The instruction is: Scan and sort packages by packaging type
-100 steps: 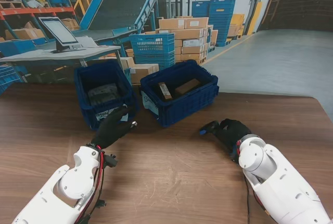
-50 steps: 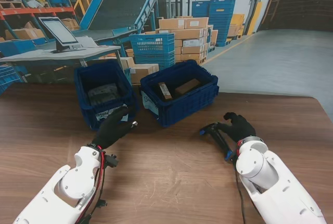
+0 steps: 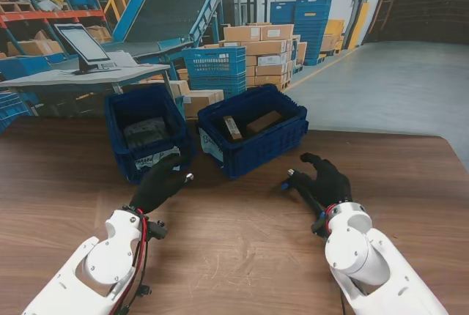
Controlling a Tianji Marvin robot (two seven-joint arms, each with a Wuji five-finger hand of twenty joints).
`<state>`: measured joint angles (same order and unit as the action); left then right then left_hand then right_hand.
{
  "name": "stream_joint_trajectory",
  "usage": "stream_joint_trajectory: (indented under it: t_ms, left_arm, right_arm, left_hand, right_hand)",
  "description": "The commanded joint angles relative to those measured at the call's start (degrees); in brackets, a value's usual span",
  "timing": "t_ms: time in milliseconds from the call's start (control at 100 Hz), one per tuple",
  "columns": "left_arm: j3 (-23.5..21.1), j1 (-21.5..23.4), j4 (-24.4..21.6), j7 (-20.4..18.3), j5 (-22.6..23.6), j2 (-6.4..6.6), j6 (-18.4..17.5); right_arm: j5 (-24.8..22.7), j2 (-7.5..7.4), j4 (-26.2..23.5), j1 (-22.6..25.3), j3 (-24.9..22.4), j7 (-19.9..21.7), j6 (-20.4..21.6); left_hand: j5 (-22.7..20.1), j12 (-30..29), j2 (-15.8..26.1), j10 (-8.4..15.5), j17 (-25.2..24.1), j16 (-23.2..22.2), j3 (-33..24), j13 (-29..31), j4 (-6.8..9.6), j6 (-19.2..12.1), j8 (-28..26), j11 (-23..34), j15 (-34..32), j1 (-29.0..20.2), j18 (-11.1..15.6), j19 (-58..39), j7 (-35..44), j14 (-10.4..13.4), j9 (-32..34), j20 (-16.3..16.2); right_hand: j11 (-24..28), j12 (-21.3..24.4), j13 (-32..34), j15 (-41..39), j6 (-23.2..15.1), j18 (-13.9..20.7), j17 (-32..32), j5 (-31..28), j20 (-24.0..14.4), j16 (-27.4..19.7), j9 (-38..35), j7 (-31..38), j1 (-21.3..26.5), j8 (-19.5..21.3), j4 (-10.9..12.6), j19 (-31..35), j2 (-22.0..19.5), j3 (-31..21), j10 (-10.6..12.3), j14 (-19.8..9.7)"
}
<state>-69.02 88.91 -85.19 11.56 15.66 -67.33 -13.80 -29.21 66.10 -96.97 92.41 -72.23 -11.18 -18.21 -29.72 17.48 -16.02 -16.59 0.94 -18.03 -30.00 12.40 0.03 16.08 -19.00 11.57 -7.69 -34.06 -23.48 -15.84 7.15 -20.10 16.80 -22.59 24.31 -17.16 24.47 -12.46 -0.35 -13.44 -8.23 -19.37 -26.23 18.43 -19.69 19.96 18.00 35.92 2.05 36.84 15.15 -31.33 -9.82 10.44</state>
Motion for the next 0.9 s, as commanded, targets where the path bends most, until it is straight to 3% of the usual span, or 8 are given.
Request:
stream_joint_trajectory:
  t_ms: [0,290,420,550,890]
  left_arm:
    - [0.1,0.5,-0.7,-1.0,-0.3,-0.37,0.2]
    - [-0.7,1.4,-2.0,-3.6,-1.9,0.11,0.9]
    - [-1.9,1.8,-3.3,-8.8,-4.4,1.09,0.8]
    - [-2.1,2.3,-3.9,-7.9,-4.0,0.95,1.9]
    - [-3.2,4.2,-5.9,-8.7,-2.0,1.47,1.5]
  right_arm:
    - [-0.3,1.02,-0.6,1.0,0.9,-0.8,1.3]
    - [0.4,1.15,-1.6,2.2,2.3,-2.1,6.2]
    - [0.8,1.06,-1.4,2.0,2.9,-1.9,8.6]
    - [3.7,1.01,-1.3,1.5,3.6,-0.5,11.7]
    - [3.4,0.93,-0.7,0.7,5.1,-0.6,14.7]
  left_hand:
    - [-1.1,-0.3,2.3,0.8,-0.2,0.8,2.2,-1.0,1.27,-2.5,-0.6,-1.3,2.1,-1.3,1.8,1.8,0.6,0.6,0.2,-0.4]
    - [0.1,-0.9,3.3,0.8,-0.3,1.4,4.0,-2.2,1.15,-2.3,-0.1,-2.2,2.7,-1.7,2.0,2.7,0.1,0.7,-0.1,-0.2]
    - [0.2,-1.0,4.6,1.2,-0.1,2.0,7.6,-3.0,1.36,-2.5,0.0,-2.6,3.2,-3.3,2.0,2.9,0.1,0.3,0.2,-0.7]
    - [0.0,-0.9,5.1,1.3,0.4,2.0,8.8,-2.1,1.6,-2.6,0.0,-2.5,2.8,-3.7,1.9,3.0,0.2,0.3,1.2,-0.9]
    - [-0.3,-0.8,6.2,1.7,0.4,2.0,11.5,-1.8,2.15,-3.3,-0.2,-3.3,2.8,-4.4,1.4,3.5,0.4,0.6,1.9,-1.3]
  right_hand:
    - [-1.3,0.9,-0.6,1.0,-1.7,0.8,0.4,1.0,0.8,-1.2,-0.5,-0.6,-2.7,-0.7,-1.3,-1.1,-1.2,-0.2,2.2,-1.6]
    - [-7.2,3.3,-1.7,4.1,-2.6,0.8,0.9,1.5,3.2,-3.8,-1.9,-1.1,-4.8,-3.2,-2.3,-3.9,-2.1,-0.9,2.9,-2.1]
    - [-8.1,3.6,-1.0,4.2,-2.6,2.1,-0.5,1.5,3.4,-4.0,-2.3,-1.2,-4.4,-3.6,-2.3,-3.8,-2.5,-0.9,3.3,-3.4]
    - [-9.4,3.9,-1.7,4.8,-2.8,2.8,0.3,1.0,4.3,-4.4,-2.8,-1.2,-3.7,-4.0,-2.4,-5.4,-3.4,0.1,3.6,-3.8]
    - [-10.0,3.7,-0.9,4.8,-3.0,2.9,0.1,0.4,4.7,-4.4,-4.4,-0.8,-2.3,-4.1,-2.2,-6.4,-4.2,0.9,3.6,-4.0]
